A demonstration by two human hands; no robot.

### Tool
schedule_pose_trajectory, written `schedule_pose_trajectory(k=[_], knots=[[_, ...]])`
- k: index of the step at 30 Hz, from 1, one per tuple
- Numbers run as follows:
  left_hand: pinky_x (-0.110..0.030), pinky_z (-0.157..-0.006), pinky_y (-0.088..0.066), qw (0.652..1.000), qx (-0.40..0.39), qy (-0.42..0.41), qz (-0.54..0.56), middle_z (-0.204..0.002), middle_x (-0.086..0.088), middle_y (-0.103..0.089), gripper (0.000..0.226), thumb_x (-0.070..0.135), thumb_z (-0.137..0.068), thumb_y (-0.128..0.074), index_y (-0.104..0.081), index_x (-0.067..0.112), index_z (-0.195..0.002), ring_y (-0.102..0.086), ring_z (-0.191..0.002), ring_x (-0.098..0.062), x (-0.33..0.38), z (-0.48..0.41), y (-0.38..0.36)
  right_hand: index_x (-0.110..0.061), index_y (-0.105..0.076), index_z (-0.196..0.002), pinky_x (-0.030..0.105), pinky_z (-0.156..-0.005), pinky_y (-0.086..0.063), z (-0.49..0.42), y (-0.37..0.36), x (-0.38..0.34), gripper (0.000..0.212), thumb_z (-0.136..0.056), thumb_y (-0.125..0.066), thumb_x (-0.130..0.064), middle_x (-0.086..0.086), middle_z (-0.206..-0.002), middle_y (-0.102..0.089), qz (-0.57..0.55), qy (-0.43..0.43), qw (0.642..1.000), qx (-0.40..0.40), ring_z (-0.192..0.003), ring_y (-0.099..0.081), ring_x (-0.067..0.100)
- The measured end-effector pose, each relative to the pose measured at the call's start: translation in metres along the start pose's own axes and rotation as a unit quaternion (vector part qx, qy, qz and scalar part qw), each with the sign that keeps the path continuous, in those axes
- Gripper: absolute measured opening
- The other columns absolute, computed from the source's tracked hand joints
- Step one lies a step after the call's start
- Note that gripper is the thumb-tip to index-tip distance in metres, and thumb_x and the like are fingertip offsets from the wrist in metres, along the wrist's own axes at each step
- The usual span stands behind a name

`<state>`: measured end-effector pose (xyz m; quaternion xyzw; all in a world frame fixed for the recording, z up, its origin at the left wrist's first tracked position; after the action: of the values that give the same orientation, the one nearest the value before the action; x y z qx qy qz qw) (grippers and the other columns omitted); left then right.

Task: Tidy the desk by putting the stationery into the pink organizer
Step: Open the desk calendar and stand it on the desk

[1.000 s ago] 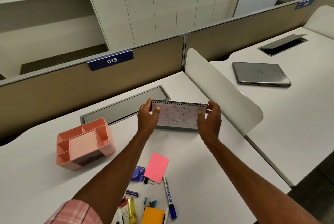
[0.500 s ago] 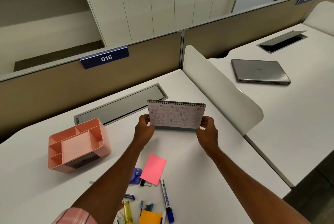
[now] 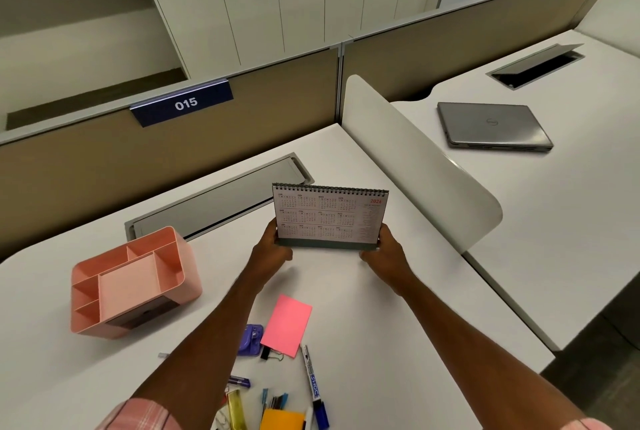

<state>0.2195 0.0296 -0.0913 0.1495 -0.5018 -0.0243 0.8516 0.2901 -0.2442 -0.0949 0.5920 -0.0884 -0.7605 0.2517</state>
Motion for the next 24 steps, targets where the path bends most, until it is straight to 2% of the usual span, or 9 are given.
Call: schedule_pose_trajectory(k=[3,8,13,15,20,24], knots=[[-0.036,-0.096,-0.052,1.000,-0.015,0.010,0.001,-0.132,0.012,-0.060,0.097,-0.003,-0.071,-0.060,-0.034,0.045,-0.151,-0.056,-0.124,-0.023,-0.002,-0.001,0.000,-0.028,-0.047,-0.134,0.024,-0.082,-0.057,0.001,-0.001,0.004,0.064,-0.080,-0.067,-0.002,-0.008,-0.120,-0.064,0.022,-0.001,1.000,-0.016,-0.109,-0.063,0.015],[-0.047,-0.103,-0.053,0.999,-0.028,0.011,-0.030,-0.135,0.010,-0.056,0.105,0.002,-0.064,-0.062,-0.029,0.045,-0.154,-0.054,-0.126,-0.027,0.000,-0.001,0.000,-0.027,-0.045,-0.138,0.026,-0.084,-0.057,-0.001,-0.002,0.005,0.072,-0.076,-0.069,0.001,-0.006,-0.123,-0.063,0.033,-0.012,0.999,-0.030,-0.110,-0.062,0.017],[-0.049,-0.101,-0.055,0.998,-0.029,0.017,-0.059,-0.134,0.010,-0.053,0.103,-0.009,-0.073,-0.063,-0.026,0.042,-0.155,-0.054,-0.121,-0.030,-0.001,-0.003,0.000,-0.031,-0.043,-0.135,0.041,-0.085,-0.063,-0.005,-0.005,0.012,0.079,-0.070,-0.072,0.001,-0.008,-0.122,-0.061,0.025,-0.031,0.999,-0.036,-0.110,-0.062,0.018],[-0.048,-0.101,-0.056,0.998,-0.029,0.017,-0.062,-0.132,0.010,-0.052,0.103,-0.009,-0.074,-0.063,-0.026,0.041,-0.155,-0.054,-0.120,-0.030,-0.002,-0.003,-0.001,-0.032,-0.042,-0.135,0.042,-0.085,-0.063,-0.006,-0.006,0.013,0.080,-0.069,-0.074,0.001,-0.010,-0.120,-0.059,0.020,-0.036,0.998,-0.039,-0.109,-0.062,0.018],[-0.051,-0.107,-0.052,0.999,-0.019,0.024,-0.024,-0.137,0.008,-0.055,0.095,-0.006,-0.074,-0.061,-0.035,0.039,-0.153,-0.053,-0.126,-0.029,-0.008,-0.004,0.000,-0.031,-0.043,-0.130,0.032,-0.071,-0.063,-0.005,-0.008,0.011,0.073,-0.074,-0.075,0.002,-0.012,-0.114,-0.059,-0.011,-0.049,0.998,-0.044,-0.099,-0.064,0.016],[-0.047,-0.105,-0.052,1.000,-0.015,0.021,0.008,-0.133,0.006,-0.061,0.087,-0.002,-0.069,-0.058,-0.046,0.037,-0.146,-0.054,-0.128,-0.029,-0.010,-0.005,-0.002,-0.027,-0.053,-0.126,0.030,-0.078,-0.062,-0.004,-0.004,0.011,0.063,-0.071,-0.078,-0.009,-0.006,-0.113,-0.066,-0.019,-0.038,0.999,0.011,-0.102,-0.067,0.017]])
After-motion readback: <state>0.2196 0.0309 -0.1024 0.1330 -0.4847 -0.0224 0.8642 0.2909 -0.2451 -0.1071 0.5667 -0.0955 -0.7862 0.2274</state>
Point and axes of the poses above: each hand's wrist, its own z-axis away from the middle knuckle, its own y-axis out of the back of the hand, x = y × z, the point moved 9 cm from there along -z, towards the middle knuckle
